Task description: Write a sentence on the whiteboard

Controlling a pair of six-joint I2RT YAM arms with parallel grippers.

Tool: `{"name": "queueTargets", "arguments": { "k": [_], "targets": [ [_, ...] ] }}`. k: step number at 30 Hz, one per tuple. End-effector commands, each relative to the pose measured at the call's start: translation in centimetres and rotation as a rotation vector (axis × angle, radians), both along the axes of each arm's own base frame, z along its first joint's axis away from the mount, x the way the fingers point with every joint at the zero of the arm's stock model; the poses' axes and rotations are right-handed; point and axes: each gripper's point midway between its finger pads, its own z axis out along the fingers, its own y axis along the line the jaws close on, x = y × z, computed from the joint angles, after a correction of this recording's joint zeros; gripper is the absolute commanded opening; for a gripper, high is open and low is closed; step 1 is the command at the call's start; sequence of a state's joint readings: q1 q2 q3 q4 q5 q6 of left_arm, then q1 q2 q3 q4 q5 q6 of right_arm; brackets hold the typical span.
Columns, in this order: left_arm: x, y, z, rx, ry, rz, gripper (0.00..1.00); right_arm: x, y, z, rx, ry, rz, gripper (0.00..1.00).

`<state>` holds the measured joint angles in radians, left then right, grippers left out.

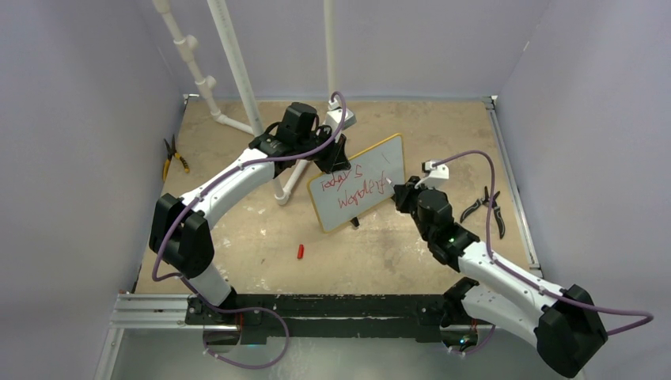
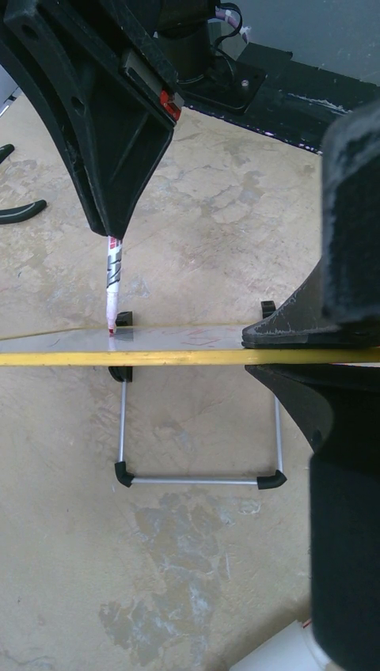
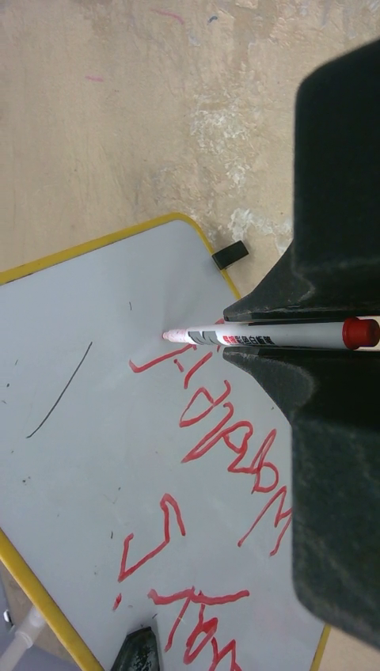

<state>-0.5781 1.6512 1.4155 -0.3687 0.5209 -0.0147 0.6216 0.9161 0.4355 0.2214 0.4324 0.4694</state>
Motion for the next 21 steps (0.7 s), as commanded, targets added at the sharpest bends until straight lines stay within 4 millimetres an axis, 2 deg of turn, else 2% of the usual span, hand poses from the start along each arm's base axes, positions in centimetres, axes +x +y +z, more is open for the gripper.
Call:
{"name": "queueTargets", "arguments": {
  "k": [1,7,17,21],
  "targets": [
    [-0.1,-0.3,0.5,-0.009,-0.027,-0.027,0.0,1.3,0.5,2.9,0.023,-0.073,-0.01,0.0],
    [-0.1,-0.3,0.4,-0.009,-0.026,-0.029,0.0,1.1,0.6,1.7,0.014,-0.033,-0.006,0.0],
    [-0.1,-0.3,0.5,-0.01,-0.027,-0.028,0.0,0.0,0.8,-1.7,0.027,0.065,0.008,0.0],
    [-0.1,-0.3,0.6,-0.011,-0.028,-0.027,0.0,0.4,0.6,-1.6,0.02,0.062,-0.014,0.0]
  ]
}}
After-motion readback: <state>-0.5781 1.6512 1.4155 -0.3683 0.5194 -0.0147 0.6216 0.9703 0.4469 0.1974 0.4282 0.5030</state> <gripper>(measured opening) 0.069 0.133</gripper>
